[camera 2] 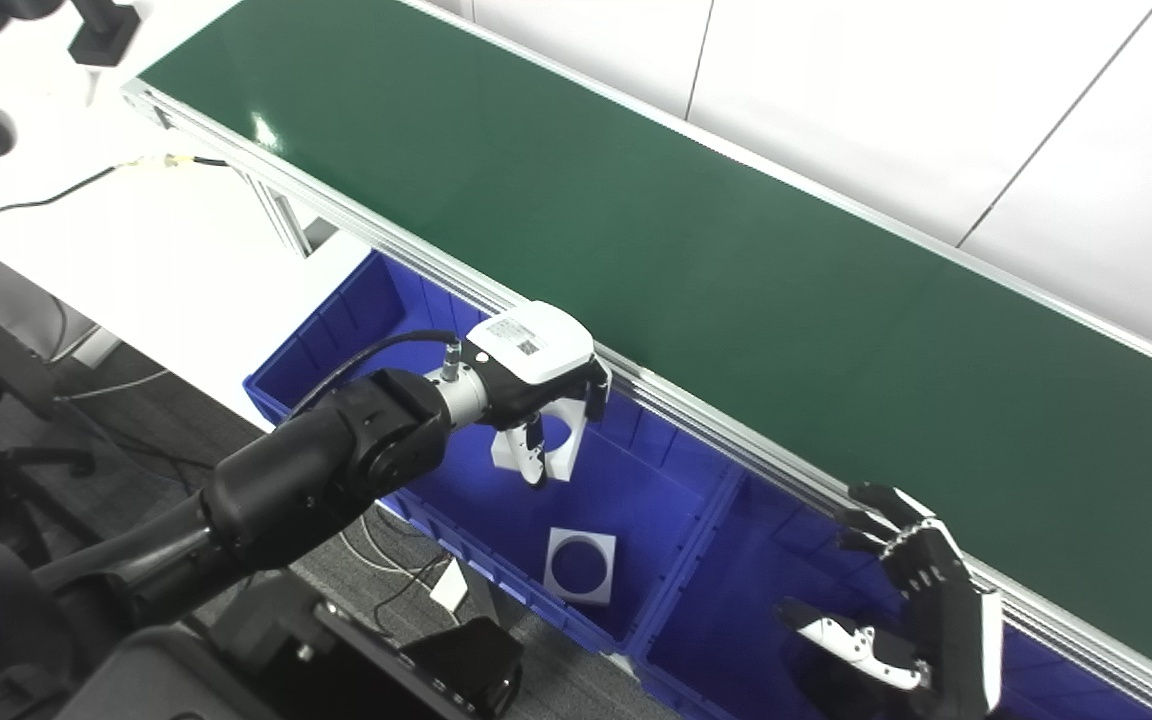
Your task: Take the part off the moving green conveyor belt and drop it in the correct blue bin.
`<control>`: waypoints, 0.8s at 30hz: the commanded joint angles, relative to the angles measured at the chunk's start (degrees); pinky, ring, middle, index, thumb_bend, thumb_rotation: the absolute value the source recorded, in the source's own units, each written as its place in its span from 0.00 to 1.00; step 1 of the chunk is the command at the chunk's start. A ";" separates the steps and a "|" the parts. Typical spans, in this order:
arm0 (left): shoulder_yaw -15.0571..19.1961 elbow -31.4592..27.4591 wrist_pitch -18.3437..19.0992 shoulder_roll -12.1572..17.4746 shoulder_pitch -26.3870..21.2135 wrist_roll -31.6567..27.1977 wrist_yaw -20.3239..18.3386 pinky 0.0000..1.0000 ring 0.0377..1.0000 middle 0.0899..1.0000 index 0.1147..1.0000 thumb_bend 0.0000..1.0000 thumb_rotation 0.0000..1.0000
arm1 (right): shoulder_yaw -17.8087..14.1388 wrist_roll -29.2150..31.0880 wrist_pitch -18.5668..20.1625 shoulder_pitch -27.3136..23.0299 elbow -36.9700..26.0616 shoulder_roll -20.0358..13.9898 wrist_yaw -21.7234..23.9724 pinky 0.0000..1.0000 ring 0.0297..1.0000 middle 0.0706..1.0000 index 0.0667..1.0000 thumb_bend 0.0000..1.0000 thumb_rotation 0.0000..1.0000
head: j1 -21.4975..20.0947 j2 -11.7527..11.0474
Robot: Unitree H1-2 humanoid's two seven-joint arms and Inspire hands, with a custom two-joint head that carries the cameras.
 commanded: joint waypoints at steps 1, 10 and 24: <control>0.19 -2.18 -1.18 0.97 -0.75 0.71 0.28 0.61 0.72 0.73 0.69 1.00 0.22 | -0.20 0.15 -1.22 -0.23 -1.82 0.24 0.24 0.58 0.64 0.71 0.68 0.95 0.12 | 0.04 -0.05; 0.43 -2.85 -1.59 1.40 -0.83 -0.84 -0.83 0.60 0.71 0.73 0.70 1.00 0.25 | -0.28 -0.66 -0.36 -0.01 -2.39 0.30 -0.10 0.58 0.65 0.71 0.68 0.96 0.12 | -0.24 -0.02; 8.56 -7.09 -0.70 -4.50 -0.29 -35.03 -3.68 0.59 0.69 0.72 0.68 1.00 0.07 | -0.26 -0.52 0.16 0.11 -1.66 0.32 0.13 0.59 0.65 0.71 0.67 0.98 0.13 | -8.55 0.68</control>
